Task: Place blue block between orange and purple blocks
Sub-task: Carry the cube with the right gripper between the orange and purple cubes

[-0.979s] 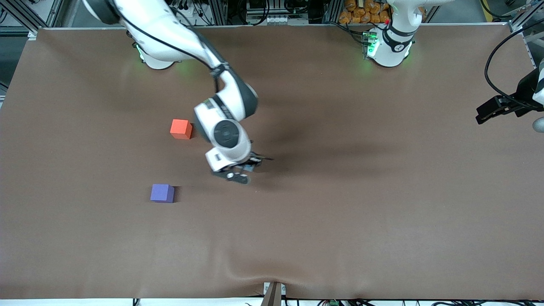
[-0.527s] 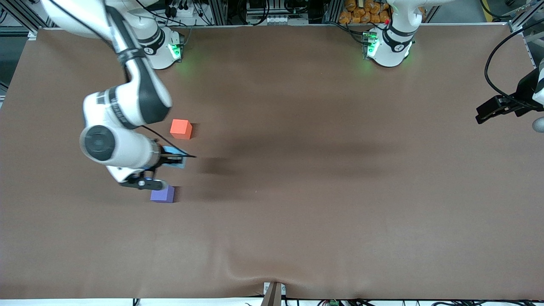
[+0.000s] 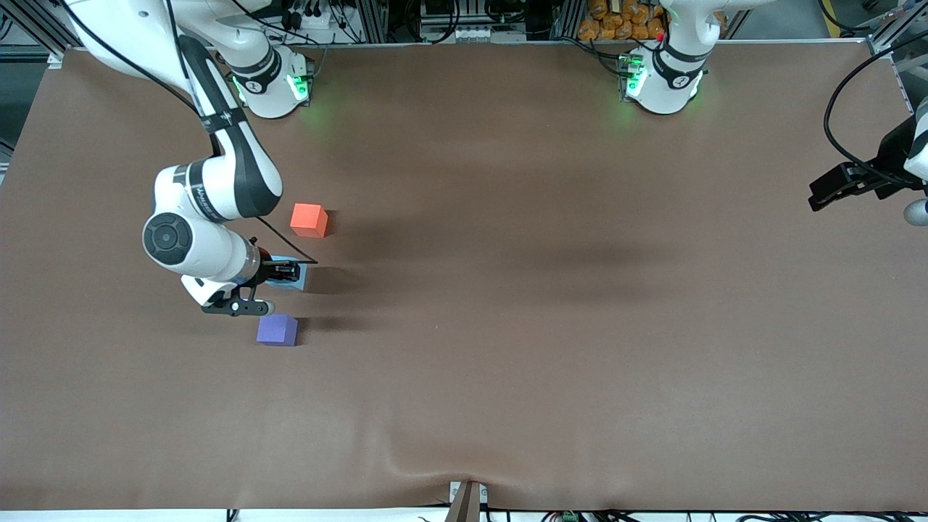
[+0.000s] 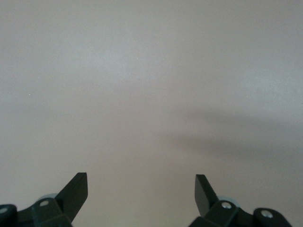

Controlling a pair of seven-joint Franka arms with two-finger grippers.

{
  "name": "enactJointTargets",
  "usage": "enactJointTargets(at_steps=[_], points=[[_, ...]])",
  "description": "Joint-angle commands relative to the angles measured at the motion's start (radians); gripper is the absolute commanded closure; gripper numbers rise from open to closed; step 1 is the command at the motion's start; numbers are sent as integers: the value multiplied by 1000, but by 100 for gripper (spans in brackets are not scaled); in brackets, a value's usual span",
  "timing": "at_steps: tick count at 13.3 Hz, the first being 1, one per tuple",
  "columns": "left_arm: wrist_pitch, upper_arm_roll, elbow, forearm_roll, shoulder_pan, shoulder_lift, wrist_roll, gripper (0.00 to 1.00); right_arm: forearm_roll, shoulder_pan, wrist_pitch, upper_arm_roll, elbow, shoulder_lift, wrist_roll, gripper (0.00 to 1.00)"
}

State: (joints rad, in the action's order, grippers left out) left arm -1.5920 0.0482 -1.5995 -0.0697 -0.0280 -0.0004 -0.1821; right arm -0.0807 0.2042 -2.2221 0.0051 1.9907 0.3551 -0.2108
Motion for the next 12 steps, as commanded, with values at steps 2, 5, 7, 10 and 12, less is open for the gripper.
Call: enactJointTargets(at_steps=[2, 5, 7, 10, 12], points=[[7, 6, -7, 16, -10, -16, 20, 0, -8, -22, -96, 19, 103, -38, 27, 100], [7, 6, -7, 16, -12, -16, 20, 0, -8, -23, -119, 19, 120, -33, 27, 100], [7, 6, -7, 16, -12, -18, 18, 0, -8, -25, -157, 19, 144, -28, 27, 100], [9, 6, -10, 16, -13, -21, 18, 0, -8, -37, -171, 19, 164, -21, 27, 100], [9, 6, -10, 16, -13, -21, 20, 0, -10, -32, -206, 19, 183, -12, 19, 100]])
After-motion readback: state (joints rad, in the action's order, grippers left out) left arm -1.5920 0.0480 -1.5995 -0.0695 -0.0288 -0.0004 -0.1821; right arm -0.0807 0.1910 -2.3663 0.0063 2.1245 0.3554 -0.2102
